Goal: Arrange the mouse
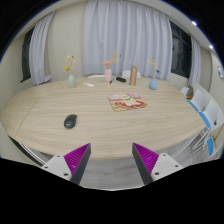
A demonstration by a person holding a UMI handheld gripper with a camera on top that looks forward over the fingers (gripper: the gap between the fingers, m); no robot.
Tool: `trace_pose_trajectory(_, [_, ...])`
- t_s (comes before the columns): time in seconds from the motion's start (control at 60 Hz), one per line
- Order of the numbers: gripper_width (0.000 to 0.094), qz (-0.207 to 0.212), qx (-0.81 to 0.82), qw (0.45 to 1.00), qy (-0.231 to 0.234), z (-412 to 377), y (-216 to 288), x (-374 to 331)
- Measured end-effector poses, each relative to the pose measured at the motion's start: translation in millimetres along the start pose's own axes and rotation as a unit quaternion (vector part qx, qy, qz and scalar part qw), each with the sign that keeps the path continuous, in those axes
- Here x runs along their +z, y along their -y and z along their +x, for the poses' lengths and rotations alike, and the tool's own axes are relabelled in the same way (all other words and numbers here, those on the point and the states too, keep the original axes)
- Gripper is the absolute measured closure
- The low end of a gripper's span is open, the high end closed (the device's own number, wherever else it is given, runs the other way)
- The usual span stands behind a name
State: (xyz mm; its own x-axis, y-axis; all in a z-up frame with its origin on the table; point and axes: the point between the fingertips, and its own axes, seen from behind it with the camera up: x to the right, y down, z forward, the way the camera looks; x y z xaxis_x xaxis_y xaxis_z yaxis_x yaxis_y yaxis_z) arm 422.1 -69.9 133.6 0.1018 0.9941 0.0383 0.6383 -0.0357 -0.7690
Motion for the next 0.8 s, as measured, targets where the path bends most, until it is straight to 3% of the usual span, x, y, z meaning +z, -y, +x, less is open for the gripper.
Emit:
trace_pose_trajectory(0.567, [0.0076,-0.023,-0.034,0.996,0.079,-160.1,-26.9,26.7])
trace_pose_trajectory(0.8, [0.0074,-0.022,-0.040,0.995,0.090,-211.6,-22.7,62.5])
